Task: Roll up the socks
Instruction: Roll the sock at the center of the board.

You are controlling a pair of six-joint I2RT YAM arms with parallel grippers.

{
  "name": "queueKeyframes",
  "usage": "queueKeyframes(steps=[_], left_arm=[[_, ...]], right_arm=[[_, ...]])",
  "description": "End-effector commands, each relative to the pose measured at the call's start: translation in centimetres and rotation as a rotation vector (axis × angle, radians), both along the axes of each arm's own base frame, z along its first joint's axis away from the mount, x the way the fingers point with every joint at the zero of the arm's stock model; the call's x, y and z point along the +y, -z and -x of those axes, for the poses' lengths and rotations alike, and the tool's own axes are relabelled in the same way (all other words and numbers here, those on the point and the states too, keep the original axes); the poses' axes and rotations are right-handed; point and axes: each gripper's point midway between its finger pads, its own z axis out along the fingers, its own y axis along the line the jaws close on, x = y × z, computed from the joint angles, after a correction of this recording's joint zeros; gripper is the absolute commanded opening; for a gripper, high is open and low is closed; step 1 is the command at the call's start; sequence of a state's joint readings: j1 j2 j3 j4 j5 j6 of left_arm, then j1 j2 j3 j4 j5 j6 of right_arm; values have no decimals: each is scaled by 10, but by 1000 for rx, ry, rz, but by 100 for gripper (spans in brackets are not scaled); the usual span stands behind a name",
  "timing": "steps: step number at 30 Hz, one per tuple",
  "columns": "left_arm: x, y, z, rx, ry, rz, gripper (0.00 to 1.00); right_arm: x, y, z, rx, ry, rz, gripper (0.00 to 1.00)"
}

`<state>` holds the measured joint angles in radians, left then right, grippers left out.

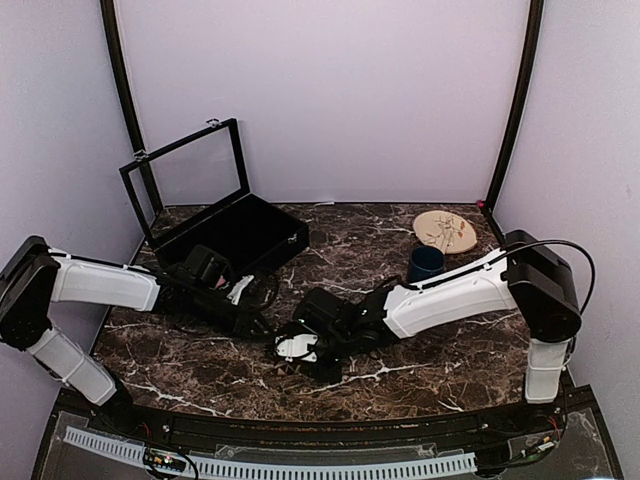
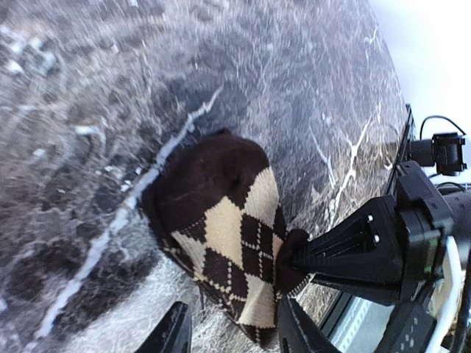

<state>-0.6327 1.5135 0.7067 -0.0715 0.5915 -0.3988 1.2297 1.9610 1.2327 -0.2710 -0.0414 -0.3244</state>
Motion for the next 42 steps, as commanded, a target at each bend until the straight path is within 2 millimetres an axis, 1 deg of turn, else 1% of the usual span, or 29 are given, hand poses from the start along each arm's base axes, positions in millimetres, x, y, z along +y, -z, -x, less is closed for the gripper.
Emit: queueKeyframes(steps=[1, 5, 8, 11, 14, 19, 23, 27, 33, 38, 42], left_arm=[[9, -16, -13, -117, -88, 24, 41], [10, -25, -11, -162, -115, 77, 40], [13, -28, -9, -190, -122, 90, 40], [14, -29, -3, -215, -116, 94, 38], [14, -29, 4, -247, -112, 79, 36], [12, -30, 15, -322, -102, 46, 36], [19, -28, 20, -356, -134, 31, 37], [21, -39, 28, -426, -118, 64, 36], [14, -45, 42, -490, -30, 58, 35], [5, -38, 50, -516, 26, 18, 35], [-6, -29, 60, -562, 101, -44, 34]], right_arm=[[-6, -1, 9, 183, 41, 20, 0], [-9, 5, 11, 269, 57, 48, 0], [-8, 8, 12, 316, 64, 67, 0], [-4, 8, 12, 371, 64, 76, 0], [-4, 12, 12, 439, 78, 82, 0], [-2, 8, 13, 538, 91, 63, 0], [-5, 8, 11, 597, 110, 63, 0], [-5, 9, 10, 664, 132, 66, 0], [-6, 11, 8, 761, 165, 73, 0], [-8, 13, 10, 830, 191, 79, 0], [-12, 13, 13, 886, 212, 85, 0]])
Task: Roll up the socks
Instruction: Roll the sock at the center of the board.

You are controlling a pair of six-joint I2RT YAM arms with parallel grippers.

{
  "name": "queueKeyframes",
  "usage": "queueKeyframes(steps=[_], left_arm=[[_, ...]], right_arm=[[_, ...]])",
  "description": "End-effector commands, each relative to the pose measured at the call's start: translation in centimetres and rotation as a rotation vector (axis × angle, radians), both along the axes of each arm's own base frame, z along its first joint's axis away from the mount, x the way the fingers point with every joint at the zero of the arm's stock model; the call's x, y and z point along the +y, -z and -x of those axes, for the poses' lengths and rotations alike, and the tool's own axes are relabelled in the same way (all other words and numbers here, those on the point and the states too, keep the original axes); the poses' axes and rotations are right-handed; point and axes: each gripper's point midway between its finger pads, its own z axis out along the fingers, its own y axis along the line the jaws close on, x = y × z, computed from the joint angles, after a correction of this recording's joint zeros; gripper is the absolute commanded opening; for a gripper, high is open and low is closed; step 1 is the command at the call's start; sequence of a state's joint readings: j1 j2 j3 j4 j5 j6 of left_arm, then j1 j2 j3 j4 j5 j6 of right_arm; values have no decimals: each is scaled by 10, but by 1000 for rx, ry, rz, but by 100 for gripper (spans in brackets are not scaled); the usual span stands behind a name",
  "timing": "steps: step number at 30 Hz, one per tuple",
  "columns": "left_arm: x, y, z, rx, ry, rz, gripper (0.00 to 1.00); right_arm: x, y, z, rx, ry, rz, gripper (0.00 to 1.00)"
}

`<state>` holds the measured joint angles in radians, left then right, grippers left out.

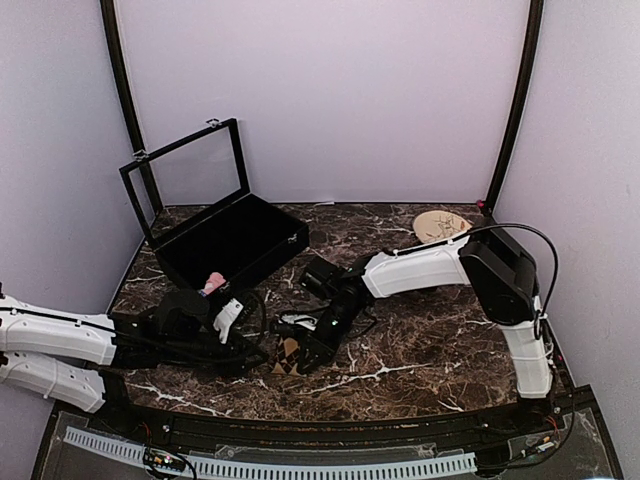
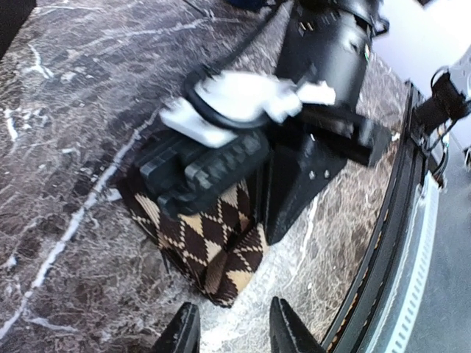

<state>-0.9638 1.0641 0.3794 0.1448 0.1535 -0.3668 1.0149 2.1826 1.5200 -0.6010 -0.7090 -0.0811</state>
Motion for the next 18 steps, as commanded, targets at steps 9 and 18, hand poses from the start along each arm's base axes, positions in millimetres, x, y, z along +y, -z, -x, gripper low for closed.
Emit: queueKeyframes(steps=[9, 18], left_arm=[[-28, 2, 10, -208, 122, -159, 28], [-44, 6, 26, -376, 231, -288, 20]], right_arm=[[-18, 17, 12, 157, 48, 106, 0], [-22, 17, 9, 188, 59, 120, 0]])
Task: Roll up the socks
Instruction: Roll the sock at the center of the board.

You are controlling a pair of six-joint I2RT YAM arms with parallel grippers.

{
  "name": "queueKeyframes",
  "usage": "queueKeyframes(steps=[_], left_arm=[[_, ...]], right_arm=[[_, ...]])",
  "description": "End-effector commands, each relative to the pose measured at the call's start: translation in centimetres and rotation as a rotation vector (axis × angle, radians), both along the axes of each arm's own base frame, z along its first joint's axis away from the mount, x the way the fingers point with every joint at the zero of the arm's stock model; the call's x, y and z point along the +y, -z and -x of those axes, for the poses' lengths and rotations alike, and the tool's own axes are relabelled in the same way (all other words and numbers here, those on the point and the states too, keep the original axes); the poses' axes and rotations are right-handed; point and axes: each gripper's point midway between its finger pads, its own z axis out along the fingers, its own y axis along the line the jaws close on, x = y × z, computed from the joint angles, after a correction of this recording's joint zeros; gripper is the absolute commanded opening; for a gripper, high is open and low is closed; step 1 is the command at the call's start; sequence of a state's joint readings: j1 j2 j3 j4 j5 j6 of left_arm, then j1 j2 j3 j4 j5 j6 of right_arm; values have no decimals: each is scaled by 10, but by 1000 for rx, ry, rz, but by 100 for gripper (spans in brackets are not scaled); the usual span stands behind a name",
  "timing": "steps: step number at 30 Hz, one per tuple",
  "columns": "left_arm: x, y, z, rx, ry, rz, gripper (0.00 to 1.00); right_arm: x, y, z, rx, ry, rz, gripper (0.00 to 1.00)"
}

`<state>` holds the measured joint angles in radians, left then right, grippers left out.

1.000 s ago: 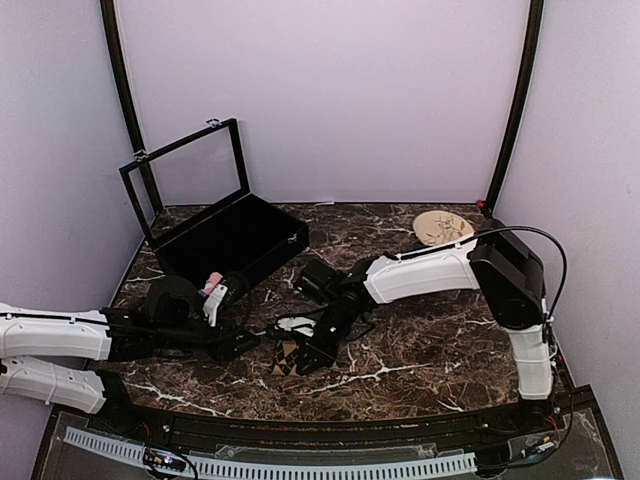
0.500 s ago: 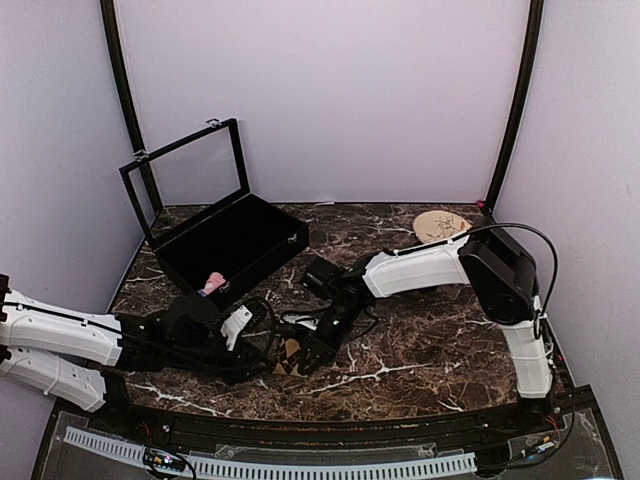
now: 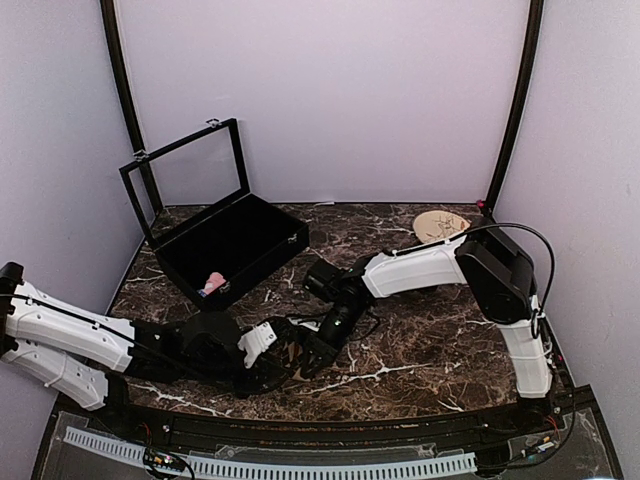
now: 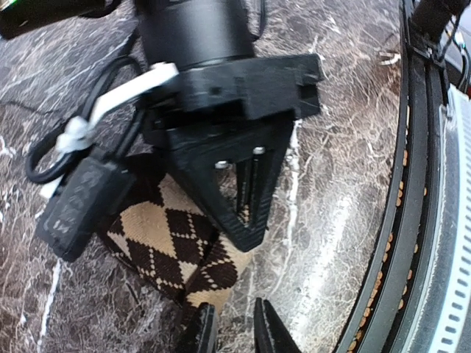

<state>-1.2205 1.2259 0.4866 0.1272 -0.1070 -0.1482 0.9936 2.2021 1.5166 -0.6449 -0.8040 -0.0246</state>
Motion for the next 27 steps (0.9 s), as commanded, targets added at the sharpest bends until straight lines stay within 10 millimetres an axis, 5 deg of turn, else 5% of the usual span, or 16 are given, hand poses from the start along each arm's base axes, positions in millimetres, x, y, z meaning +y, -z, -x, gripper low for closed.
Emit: queueKeyframes(steps=[1, 6, 15, 27], left_arm=[[-9, 0, 3, -129, 58, -93, 19], [-19, 11, 14, -177, 117, -172, 19], [-15, 20, 5, -232, 88, -245, 33], [-19, 34, 6, -234, 130, -307, 34]], right_arm=[[-15, 17, 1, 51, 17, 86, 0], [-18, 16, 2, 61, 12, 93, 0], [-23, 14, 6, 76, 4, 96, 0], [-26, 12, 10, 91, -5, 92, 0]])
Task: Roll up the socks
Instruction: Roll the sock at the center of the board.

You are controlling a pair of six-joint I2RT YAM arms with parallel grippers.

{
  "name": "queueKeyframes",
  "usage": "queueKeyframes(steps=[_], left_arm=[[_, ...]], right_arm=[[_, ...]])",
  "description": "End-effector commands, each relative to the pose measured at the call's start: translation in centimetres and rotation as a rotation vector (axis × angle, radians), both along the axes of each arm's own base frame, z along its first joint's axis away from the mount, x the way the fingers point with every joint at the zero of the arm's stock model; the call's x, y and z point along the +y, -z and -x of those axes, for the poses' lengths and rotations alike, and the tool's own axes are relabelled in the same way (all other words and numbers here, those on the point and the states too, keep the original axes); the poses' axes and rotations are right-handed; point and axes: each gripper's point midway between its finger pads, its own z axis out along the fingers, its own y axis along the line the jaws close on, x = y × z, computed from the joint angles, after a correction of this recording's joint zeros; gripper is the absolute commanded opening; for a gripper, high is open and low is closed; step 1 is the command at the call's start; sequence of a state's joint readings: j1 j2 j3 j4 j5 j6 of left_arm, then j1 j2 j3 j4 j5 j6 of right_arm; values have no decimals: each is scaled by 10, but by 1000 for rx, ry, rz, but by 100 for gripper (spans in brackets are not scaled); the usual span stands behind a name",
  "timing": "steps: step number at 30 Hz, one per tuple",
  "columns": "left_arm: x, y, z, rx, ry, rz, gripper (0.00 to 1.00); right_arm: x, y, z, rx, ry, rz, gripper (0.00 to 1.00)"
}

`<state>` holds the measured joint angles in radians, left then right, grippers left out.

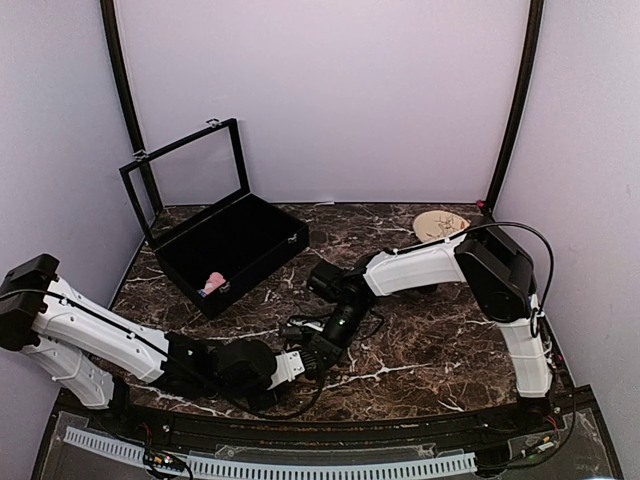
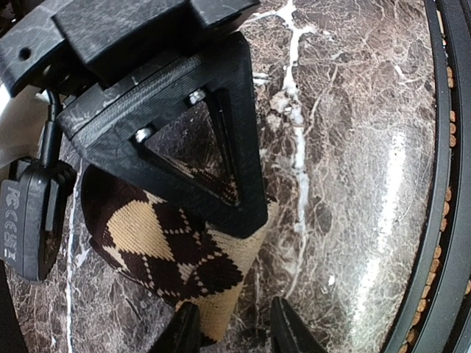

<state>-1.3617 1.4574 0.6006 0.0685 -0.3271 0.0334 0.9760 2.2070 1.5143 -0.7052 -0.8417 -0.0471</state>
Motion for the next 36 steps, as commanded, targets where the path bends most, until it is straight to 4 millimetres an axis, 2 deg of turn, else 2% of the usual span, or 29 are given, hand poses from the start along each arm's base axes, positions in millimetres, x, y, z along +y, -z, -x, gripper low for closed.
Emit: queueKeyframes(steps=[1, 11, 19, 25, 27, 34, 36], left_arm=[[-3, 0, -2, -23, 20, -29, 35], [-3, 16, -1, -22, 40, -96, 31], [-3, 22, -2, -35, 58, -128, 12], [-4, 24, -2, -41, 67, -132, 11], [-4, 24, -3, -43, 67, -133, 14], [-3, 19, -6, -64, 57, -122, 38], [-3, 20, -6, -66, 58, -126, 42]], right_arm=[[-15, 12, 7, 37, -4, 70, 0], [-19, 13, 11, 62, -9, 69, 0], [-21, 12, 9, 81, -1, 64, 0], [-23, 14, 10, 96, 1, 68, 0], [-24, 15, 11, 100, 0, 71, 0], [-27, 17, 13, 106, -1, 77, 0], [-27, 17, 14, 108, -3, 74, 0]])
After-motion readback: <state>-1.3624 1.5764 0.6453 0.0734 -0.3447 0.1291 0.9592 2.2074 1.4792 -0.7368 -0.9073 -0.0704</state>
